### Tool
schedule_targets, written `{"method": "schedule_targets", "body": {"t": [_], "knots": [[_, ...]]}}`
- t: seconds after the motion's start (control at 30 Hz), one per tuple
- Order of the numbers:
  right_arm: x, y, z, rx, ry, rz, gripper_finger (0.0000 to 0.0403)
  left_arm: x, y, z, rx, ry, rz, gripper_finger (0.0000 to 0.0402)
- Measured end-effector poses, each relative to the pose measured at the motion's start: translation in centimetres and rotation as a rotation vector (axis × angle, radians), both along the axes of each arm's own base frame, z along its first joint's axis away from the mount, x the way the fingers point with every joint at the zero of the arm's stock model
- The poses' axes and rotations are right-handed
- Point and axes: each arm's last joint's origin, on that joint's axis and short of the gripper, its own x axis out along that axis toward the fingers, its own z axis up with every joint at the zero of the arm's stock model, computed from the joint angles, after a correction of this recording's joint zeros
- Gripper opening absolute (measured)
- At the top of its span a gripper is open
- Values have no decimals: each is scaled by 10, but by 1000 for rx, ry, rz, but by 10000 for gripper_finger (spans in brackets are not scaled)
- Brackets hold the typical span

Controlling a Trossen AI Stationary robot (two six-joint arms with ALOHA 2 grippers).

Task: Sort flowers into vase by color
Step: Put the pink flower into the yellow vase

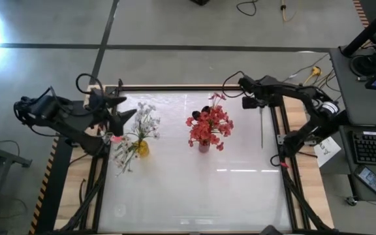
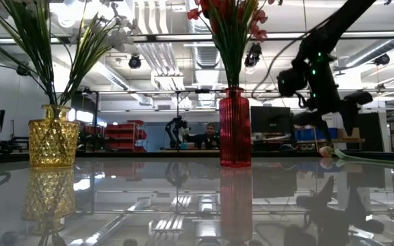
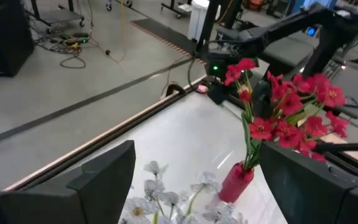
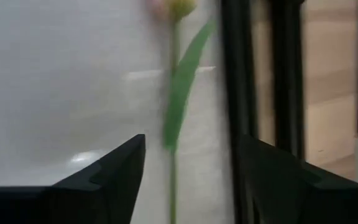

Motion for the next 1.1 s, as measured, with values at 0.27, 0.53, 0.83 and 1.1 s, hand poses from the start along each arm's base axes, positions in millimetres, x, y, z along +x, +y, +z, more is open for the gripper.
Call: {"method": "schedule_targets", "body": {"t": [0.27,0.53,0.83,1.1], "knots": [[6,-4,-21,-126,7,-138,192,17,-8,-7,-12,45,-11,327],[-9,17,-55,-169,-10,-274,160,28,-12,-12,-30,66,-13,327],[-13,25,-72,-208,-107,-248,124,31,-13,-13,-24,78,-15,327],[-7,29,-74,-205,-148,-190,20,29,-12,-8,-5,62,0,327]]}}
